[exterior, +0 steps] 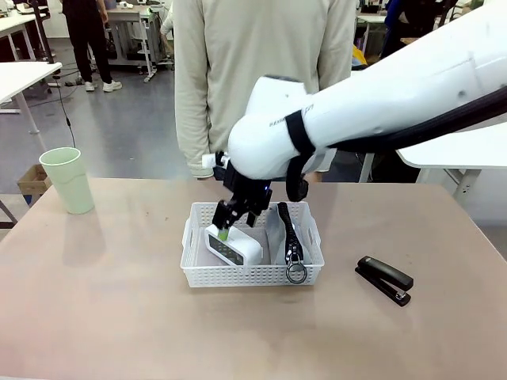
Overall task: Efficiently arrange items inside the basket to fit them all.
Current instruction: Pick up the Digital clock and place it inside the Organizing basket.
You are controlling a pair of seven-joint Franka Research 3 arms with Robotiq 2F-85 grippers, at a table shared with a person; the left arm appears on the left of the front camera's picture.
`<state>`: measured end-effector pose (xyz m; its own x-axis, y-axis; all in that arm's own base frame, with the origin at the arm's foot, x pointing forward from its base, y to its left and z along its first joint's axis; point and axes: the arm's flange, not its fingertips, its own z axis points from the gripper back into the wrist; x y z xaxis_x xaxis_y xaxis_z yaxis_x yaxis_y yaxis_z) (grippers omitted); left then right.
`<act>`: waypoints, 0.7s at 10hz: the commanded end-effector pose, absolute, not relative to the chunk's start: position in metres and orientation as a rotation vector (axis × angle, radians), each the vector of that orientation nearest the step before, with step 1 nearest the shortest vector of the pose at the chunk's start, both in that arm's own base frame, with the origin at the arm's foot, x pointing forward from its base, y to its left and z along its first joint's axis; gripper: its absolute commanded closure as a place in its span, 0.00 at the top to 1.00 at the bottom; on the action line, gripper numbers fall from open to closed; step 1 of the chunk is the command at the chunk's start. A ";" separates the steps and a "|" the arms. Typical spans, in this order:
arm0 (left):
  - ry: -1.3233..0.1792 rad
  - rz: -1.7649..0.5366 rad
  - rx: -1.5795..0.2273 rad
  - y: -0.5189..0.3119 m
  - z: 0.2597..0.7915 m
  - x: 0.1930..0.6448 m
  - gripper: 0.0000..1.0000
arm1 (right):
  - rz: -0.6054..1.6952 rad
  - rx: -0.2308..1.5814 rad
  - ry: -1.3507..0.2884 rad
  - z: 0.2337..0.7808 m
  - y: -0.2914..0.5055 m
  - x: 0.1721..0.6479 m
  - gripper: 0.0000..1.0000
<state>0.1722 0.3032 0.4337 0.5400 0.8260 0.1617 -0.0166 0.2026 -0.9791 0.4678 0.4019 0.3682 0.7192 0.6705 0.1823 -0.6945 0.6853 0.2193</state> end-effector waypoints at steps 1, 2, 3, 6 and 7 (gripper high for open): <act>-0.852 0.672 -1.243 0.302 0.435 0.173 1.00 | 0.820 0.538 -0.292 0.436 0.329 0.433 1.00; -0.852 0.672 -1.243 0.302 0.435 0.173 1.00 | 0.764 0.658 -0.393 0.467 0.283 0.420 1.00; -0.852 0.672 -1.243 0.302 0.435 0.173 1.00 | 0.690 0.803 -0.460 0.484 0.225 0.405 1.00; -0.852 0.672 -1.243 0.302 0.435 0.173 1.00 | 0.441 1.170 -0.472 0.465 0.081 0.368 1.00; -0.852 0.672 -1.243 0.302 0.435 0.173 1.00 | 0.350 1.264 -0.463 0.455 0.045 0.353 1.00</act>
